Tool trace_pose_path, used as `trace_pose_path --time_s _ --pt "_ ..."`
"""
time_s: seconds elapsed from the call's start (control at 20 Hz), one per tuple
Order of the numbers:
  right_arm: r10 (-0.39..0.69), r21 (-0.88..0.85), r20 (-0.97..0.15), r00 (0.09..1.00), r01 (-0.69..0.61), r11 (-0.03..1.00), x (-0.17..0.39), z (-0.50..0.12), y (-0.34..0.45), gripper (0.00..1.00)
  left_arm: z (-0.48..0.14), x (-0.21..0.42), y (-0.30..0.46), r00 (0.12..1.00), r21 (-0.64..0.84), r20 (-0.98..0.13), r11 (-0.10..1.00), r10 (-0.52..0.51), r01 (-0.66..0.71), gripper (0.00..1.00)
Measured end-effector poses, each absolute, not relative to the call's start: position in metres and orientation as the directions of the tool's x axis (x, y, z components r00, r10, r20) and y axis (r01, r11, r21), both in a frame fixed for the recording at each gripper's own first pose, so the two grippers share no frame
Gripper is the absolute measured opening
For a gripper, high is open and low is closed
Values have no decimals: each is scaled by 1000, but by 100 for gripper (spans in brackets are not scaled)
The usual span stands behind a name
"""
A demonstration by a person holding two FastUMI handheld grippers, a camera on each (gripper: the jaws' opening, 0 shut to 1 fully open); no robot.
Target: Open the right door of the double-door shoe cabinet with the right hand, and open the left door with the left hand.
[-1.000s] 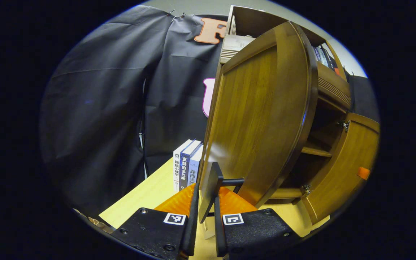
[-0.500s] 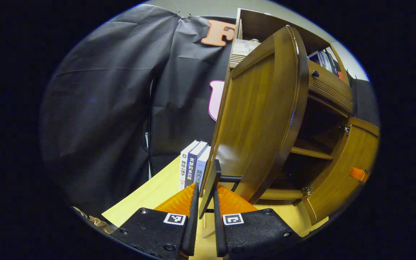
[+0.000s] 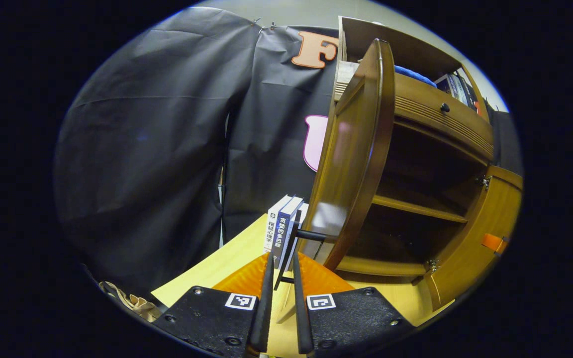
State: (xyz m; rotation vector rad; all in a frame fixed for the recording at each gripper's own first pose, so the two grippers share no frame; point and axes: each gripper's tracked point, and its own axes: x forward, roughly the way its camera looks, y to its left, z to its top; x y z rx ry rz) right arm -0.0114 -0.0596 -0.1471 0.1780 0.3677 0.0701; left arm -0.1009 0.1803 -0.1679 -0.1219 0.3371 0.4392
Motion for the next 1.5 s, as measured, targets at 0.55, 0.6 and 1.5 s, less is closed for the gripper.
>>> trace_pose_path --time_s 0.55,0.6,1.5 --pt "92 185 -366 926 -24 982 -22 -151 -65 7 -166 -124 194 822 -52 -342 864 456 -501 19" --pt "95 186 -367 925 -26 982 -22 -151 -65 7 -164 -123 190 829 -72 -345 868 441 -492 19" --pt "56 110 -299 953 -24 994 -16 -118 -64 7 -127 -52 93 942 -69 -266 971 204 -229 19"
